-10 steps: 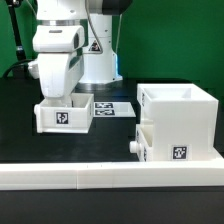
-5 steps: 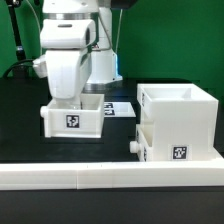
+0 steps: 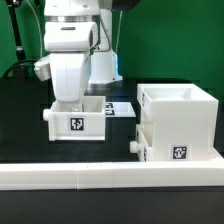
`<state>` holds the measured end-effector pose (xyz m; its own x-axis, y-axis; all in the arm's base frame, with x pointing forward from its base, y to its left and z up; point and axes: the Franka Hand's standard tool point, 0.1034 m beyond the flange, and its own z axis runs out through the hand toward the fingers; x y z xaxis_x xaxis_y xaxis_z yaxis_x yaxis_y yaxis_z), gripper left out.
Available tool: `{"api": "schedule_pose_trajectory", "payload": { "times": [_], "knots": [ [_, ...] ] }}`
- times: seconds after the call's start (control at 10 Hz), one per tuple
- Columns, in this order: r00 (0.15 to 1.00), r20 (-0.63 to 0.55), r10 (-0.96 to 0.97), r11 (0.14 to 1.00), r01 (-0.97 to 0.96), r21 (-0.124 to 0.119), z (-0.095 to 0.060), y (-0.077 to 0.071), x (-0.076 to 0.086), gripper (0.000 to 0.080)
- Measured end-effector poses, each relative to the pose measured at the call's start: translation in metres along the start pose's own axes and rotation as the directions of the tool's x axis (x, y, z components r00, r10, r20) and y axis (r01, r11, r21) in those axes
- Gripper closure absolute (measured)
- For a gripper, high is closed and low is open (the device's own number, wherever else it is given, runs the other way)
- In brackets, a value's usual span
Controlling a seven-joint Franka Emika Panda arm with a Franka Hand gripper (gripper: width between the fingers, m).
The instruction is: Assemble drawer
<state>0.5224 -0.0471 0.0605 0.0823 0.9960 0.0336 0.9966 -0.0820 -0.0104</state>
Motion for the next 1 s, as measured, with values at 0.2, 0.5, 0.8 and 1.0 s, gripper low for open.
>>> {"api": "schedule_pose_trajectory", "payload": {
  "times": [0.2, 0.5, 0.8, 1.0],
  "knots": [
    [0.998, 0.011, -0.062, 0.998, 0.062, -0.002, 0.002, 0.014, 0.014, 0.0758],
    [0.999, 0.01, -0.051, 0.999, 0.051, 0.004, 0.004, 0.011, 0.01, 0.0758],
    [0.998, 0.006, -0.063, 0.998, 0.063, 0.005, 0.007, 0.008, 0.023, 0.0758],
    [0.998, 0.002, -0.057, 0.998, 0.057, 0.001, 0.004, 0.013, 0.036, 0.0758]
  ]
}}
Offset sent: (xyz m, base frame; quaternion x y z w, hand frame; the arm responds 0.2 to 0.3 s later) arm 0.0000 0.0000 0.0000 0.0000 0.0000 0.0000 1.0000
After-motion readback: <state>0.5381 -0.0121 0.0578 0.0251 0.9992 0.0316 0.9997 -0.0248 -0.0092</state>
